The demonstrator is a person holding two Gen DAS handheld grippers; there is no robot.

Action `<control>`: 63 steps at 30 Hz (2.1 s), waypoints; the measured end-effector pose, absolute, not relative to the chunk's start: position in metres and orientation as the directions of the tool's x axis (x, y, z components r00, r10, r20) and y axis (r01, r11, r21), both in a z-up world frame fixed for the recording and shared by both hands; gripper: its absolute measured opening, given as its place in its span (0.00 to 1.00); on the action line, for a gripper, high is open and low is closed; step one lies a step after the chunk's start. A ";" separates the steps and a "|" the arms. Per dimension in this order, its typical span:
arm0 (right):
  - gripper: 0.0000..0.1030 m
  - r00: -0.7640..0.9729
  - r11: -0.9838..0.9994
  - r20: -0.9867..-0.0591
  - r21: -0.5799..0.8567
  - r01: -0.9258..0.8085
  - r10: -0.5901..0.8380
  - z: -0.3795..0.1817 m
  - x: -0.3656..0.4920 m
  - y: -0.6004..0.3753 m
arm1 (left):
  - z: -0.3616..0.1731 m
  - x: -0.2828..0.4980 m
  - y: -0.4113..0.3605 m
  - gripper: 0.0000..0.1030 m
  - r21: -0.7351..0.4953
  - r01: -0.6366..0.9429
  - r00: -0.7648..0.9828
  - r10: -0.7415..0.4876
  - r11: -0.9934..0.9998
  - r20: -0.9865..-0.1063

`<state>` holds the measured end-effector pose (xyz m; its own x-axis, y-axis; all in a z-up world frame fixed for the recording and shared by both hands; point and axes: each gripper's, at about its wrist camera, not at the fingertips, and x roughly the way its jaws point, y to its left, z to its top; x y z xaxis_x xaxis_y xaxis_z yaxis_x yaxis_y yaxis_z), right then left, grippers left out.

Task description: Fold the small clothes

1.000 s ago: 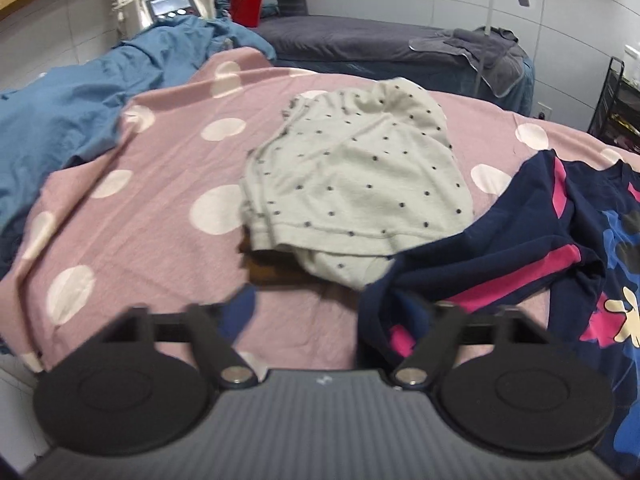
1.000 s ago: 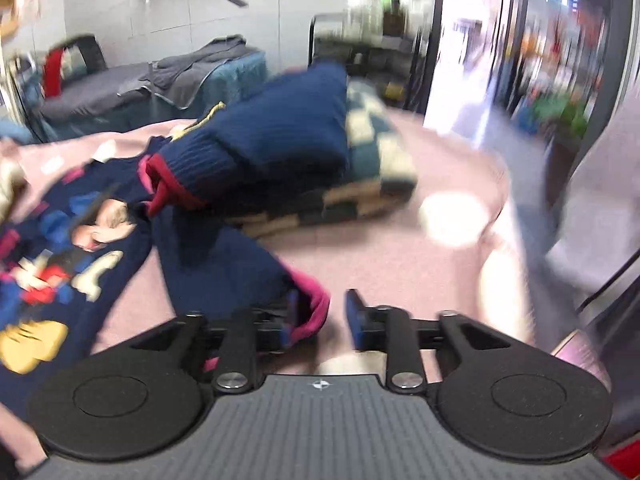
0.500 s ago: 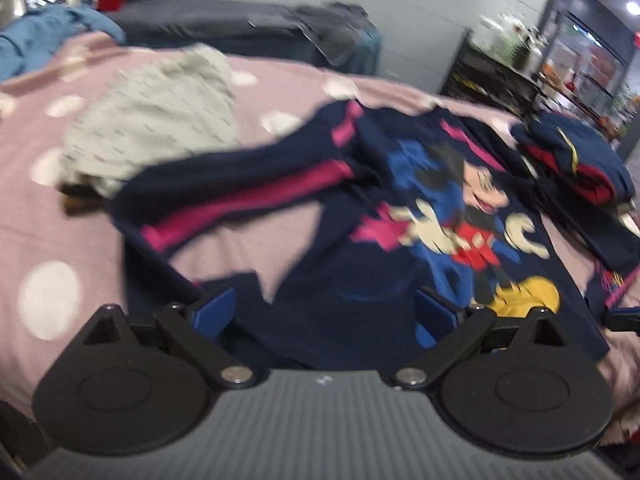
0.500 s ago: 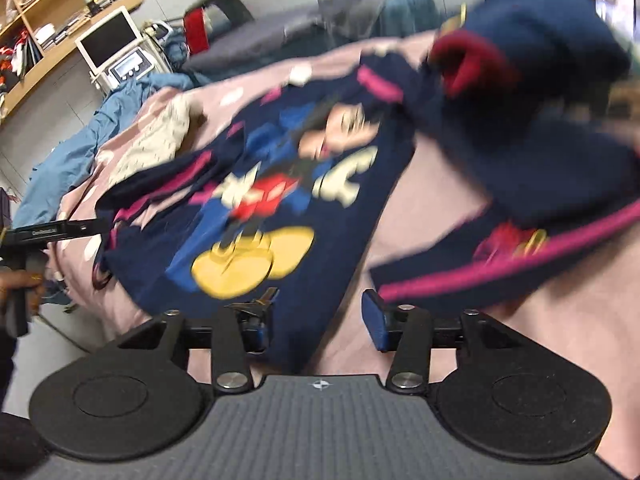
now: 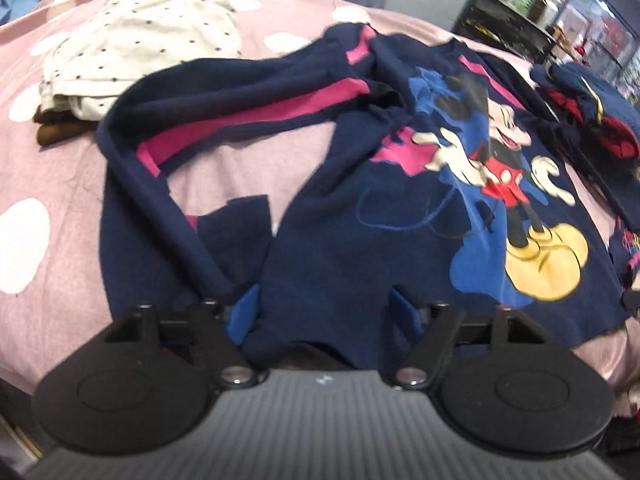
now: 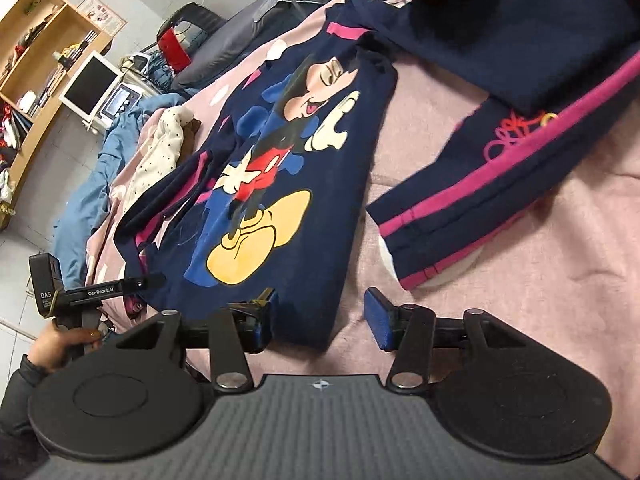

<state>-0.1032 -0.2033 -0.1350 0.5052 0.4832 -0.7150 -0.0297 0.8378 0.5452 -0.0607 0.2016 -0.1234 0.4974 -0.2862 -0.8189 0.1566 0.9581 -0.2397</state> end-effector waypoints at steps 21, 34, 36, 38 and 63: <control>0.77 0.525 0.855 -0.718 0.516 -0.040 0.458 -0.104 -0.125 -0.225 | -0.096 -0.089 0.218 0.73 -0.336 0.109 0.560 -0.338 0.935 -0.757; 0.06 0.519 0.793 -0.664 0.607 -0.048 0.539 -0.110 -0.114 -0.224 | -0.112 -0.079 0.196 0.08 -0.389 0.143 0.552 -0.399 0.910 -0.732; 0.06 0.542 0.800 -0.643 0.593 -0.095 0.541 -0.083 -0.120 -0.228 | -0.095 -0.087 0.203 0.07 -0.412 0.171 0.563 -0.432 0.895 -0.705; 0.06 0.552 0.821 -0.648 0.557 -0.124 0.524 -0.061 -0.125 -0.232 | -0.083 -0.091 0.208 0.07 -0.402 0.181 0.561 -0.430 0.897 -0.707; 0.58 0.627 0.889 -0.733 0.436 0.138 0.263 -0.095 -0.134 -0.272 | -0.066 -0.084 0.178 0.92 -0.187 0.205 0.572 -0.273 0.961 -0.773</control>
